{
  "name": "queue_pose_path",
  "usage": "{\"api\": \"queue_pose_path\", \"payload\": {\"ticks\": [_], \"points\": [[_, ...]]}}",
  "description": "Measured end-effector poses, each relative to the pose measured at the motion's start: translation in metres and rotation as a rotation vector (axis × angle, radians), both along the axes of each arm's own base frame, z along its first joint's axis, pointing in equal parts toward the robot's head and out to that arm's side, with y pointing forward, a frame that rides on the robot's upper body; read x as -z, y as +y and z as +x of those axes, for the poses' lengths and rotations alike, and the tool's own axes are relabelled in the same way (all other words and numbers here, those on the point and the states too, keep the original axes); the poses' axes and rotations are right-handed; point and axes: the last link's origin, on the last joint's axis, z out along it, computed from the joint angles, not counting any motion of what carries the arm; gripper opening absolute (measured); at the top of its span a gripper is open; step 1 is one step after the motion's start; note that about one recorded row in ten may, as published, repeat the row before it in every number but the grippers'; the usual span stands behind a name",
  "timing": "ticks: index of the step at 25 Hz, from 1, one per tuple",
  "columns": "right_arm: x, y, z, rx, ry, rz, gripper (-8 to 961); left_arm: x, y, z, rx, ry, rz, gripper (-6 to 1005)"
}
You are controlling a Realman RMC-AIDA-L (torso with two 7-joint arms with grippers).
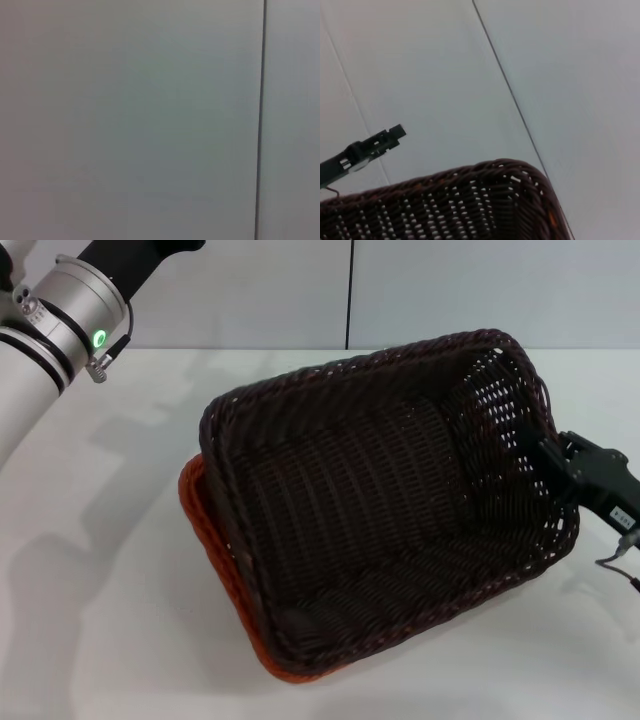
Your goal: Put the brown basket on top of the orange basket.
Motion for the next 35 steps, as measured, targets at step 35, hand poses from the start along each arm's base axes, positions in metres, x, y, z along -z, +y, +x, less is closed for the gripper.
{"api": "queue_pose_path", "payload": {"ticks": [35], "points": [[-0.078,0.040,0.026,0.210,-0.239,0.656,695,-0.049,-0.090,-0.096,0.014,-0.186,0.259,813]]}}
